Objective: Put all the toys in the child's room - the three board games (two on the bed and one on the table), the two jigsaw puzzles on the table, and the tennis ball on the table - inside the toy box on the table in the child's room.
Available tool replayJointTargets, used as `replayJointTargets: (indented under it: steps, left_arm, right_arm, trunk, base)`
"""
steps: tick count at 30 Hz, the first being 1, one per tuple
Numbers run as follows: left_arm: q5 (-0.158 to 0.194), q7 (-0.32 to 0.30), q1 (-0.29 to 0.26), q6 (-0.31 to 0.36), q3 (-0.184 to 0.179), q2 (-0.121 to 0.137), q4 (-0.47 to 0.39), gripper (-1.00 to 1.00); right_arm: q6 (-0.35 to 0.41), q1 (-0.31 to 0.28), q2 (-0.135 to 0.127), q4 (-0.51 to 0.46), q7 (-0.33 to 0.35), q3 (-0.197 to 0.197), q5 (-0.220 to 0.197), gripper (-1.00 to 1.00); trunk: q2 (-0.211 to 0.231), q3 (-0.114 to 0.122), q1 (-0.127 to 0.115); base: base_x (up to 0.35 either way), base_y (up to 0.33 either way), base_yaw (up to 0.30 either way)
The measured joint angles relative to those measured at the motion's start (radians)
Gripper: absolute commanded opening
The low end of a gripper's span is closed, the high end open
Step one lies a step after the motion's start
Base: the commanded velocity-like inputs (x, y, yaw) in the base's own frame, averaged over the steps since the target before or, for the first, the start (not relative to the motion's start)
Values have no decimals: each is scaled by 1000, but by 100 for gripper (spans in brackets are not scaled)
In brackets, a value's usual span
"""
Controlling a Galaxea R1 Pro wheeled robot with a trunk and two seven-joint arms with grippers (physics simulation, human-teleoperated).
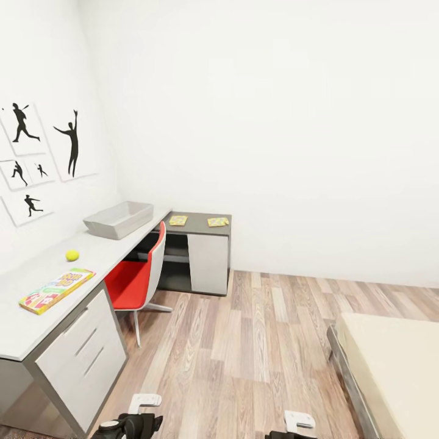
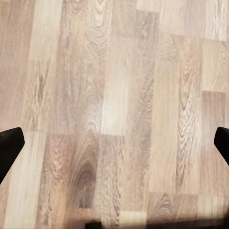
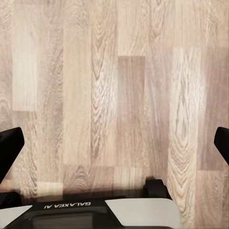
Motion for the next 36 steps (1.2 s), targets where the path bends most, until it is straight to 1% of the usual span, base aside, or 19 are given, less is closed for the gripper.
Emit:
replayJointTargets:
  steps: [6,14,25,30,36]
  left_arm:
    - [-1,-1,0,-1,0,1,0,100]
    - [-1,-6,1,0,2,5,0,100]
    - [0,-6,1,3,4,21,0,100]
    - [2,-6,1,3,5,36,0,100]
    - [3,-7,1,3,5,43,0,100]
  right_arm:
    - [-2,1,0,1,0,0,1,100]
    - [-37,3,0,2,0,0,0,100]
    - [-43,3,0,2,-1,-1,0,100]
    - [-44,3,0,2,-1,-1,-3,100]
    - [-45,3,0,2,0,-1,-6,100]
  trunk:
    - [42,14,-23]
    - [98,38,-54]
    - [175,72,-96]
    - [210,88,-115]
    - [252,107,-138]
  base:
    - [0,0,0]
    - [0,0,0]
    - [0,0,0]
    - [0,0,0]
    - [0,0,0]
